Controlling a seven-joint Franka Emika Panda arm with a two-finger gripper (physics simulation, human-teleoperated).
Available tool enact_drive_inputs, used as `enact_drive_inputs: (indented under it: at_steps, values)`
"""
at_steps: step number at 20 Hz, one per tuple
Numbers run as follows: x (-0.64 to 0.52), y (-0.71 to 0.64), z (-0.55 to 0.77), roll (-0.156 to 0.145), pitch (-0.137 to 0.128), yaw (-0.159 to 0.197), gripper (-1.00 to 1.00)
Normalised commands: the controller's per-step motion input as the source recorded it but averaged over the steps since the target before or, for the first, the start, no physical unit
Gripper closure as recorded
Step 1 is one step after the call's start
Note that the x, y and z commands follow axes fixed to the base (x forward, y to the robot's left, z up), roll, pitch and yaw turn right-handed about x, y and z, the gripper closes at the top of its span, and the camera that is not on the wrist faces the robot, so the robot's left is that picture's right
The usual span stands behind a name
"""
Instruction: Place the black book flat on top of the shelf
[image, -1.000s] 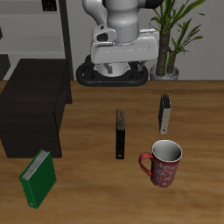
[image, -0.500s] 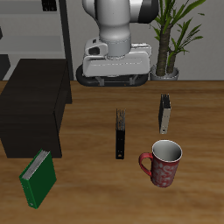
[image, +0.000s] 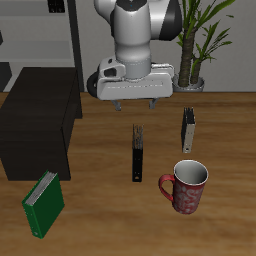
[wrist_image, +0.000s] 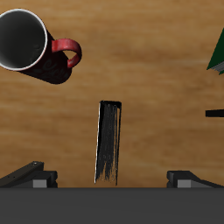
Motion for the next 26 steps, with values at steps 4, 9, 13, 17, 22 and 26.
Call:
enact_drive_inputs:
  at_steps: [4, 9, 13, 17, 22, 26]
  values:
    - [0.09, 0.06, -0.21, -0.013, 0.007, 0.018, -1.00]
    - [0.06, 0.07, -0.24, 0.001, 0.010, -0.002, -1.00]
    - [0.09, 0.00, -0.24, -0.008, 0.029, -0.003, -1.00]
    - [0.08, -0.02, -0.29, -0.010, 0.040, -0.010, -1.00]
    - [0.04, -0.04, -0.24, -0.006, 0.030, 0.002, -1.00]
    - [0.04, 0.00, -0.22, 0.018, 0.038, 0.006, -1.00]
